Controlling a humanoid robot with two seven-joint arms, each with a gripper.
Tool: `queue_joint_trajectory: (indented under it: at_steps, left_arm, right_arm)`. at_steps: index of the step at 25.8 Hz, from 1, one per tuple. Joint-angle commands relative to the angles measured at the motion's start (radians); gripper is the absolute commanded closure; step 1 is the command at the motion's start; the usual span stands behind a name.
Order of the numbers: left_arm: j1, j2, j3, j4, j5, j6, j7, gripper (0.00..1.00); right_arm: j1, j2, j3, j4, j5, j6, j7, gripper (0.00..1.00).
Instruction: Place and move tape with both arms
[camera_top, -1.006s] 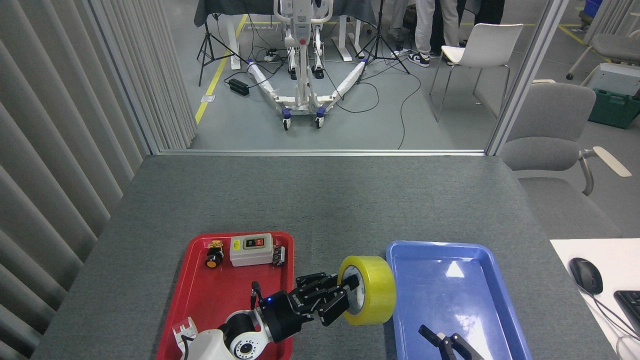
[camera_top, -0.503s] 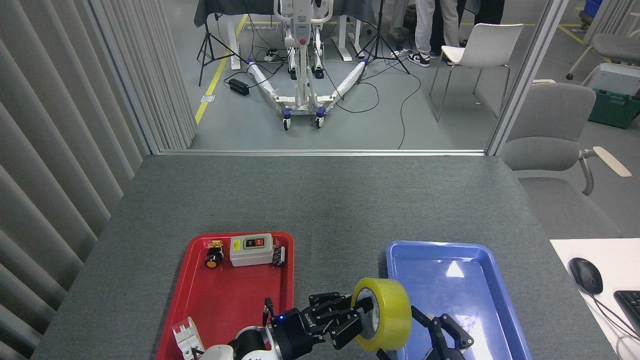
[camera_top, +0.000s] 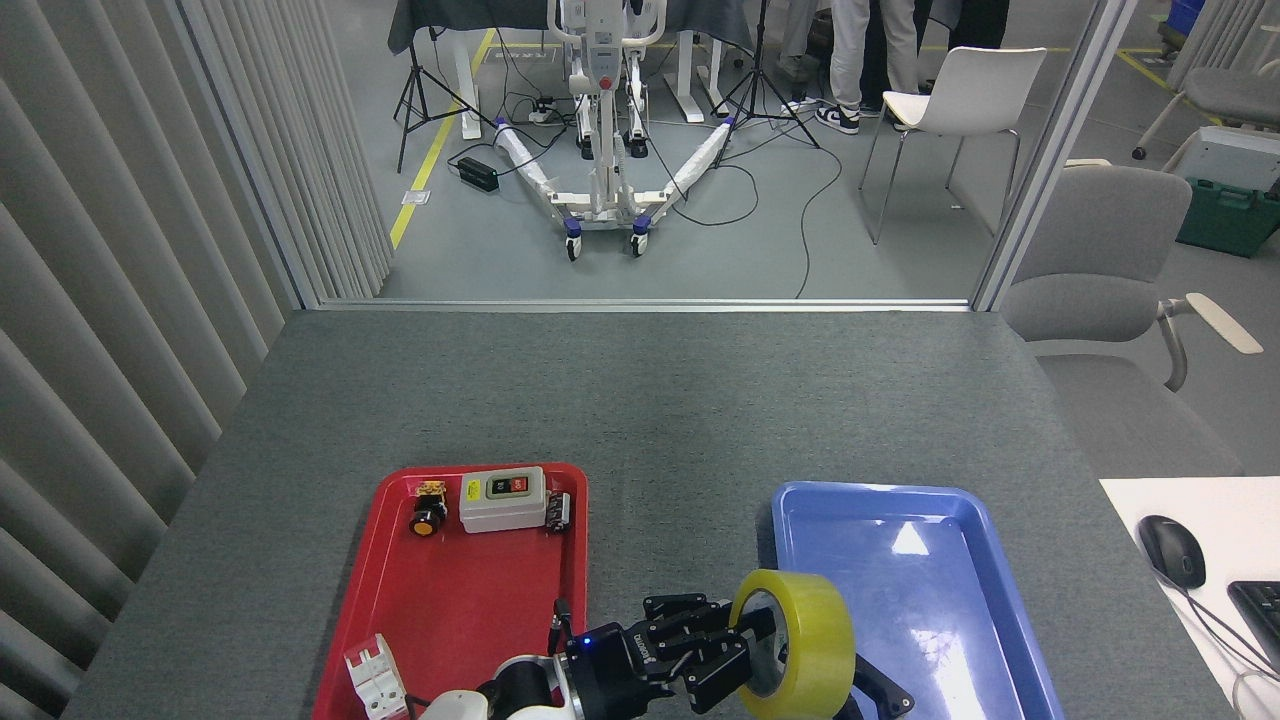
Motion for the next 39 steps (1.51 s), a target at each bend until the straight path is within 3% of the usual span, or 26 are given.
queue_joint_trajectory:
  at_steps: [1,3,4,7,10,14,21,25,29,32,35,39]
  left_arm:
    - [0.0,-0.004,-0.002,0.001,0.0,0.0,-0.003,1.0]
    - [-0.001,-0.004,-0.002,0.001,0.0,0.0,-0.011,0.98]
    - [-0.001,-0.004,-0.002,0.0,0.0,0.0,-0.011,0.91]
    - [-0.001,-0.004,0.001,0.001,0.008,0.0,-0.008,0.37]
    - [0.0,-0.004,0.005,0.003,0.011,0.0,-0.006,0.1]
    - [-0.001,0.002,0.041,0.003,0.02,0.0,0.004,0.05]
    - [0.003,0.016,0.372,0.011,0.021,0.0,-0.006,0.05]
    - [0.011,0.096,0.507,-0.003,-0.051,0.006,0.004,0.05]
    - [0.105,0.107,0.633,-0.126,-0.376,0.213,0.069,0.05]
    - [0.197,0.096,0.642,-0.242,-0.563,0.383,0.173,0.04]
    - [0.257,0.087,0.642,-0.264,-0.577,0.505,0.233,0.02]
    - [0.332,0.071,0.64,-0.322,-0.578,0.557,0.296,0.02]
  right_arm:
    - [0.001,0.001,0.005,-0.001,0.0,-0.001,0.0,0.24]
    - [0.004,0.0,0.005,-0.001,0.0,-0.001,0.0,0.38]
    - [0.007,0.0,0.005,-0.001,0.0,-0.001,0.0,0.43]
    - [0.022,-0.006,-0.004,-0.004,0.0,-0.001,0.0,0.58]
    - [0.041,-0.028,-0.012,-0.007,0.0,-0.001,-0.002,0.69]
    - [0.068,-0.04,-0.047,-0.008,-0.002,-0.003,-0.003,0.78]
    - [0.074,-0.057,-0.087,-0.008,-0.003,0.015,0.005,0.88]
    - [0.07,-0.063,-0.119,-0.007,-0.002,0.19,0.075,0.89]
    - [-0.001,-0.075,-0.116,0.009,-0.003,0.459,0.256,0.86]
    - [-0.055,-0.085,-0.106,0.033,-0.006,0.595,0.406,0.86]
    - [-0.133,-0.108,-0.093,0.084,-0.077,0.654,0.54,0.86]
    - [-0.233,-0.112,-0.027,0.182,-0.178,0.692,0.716,0.84]
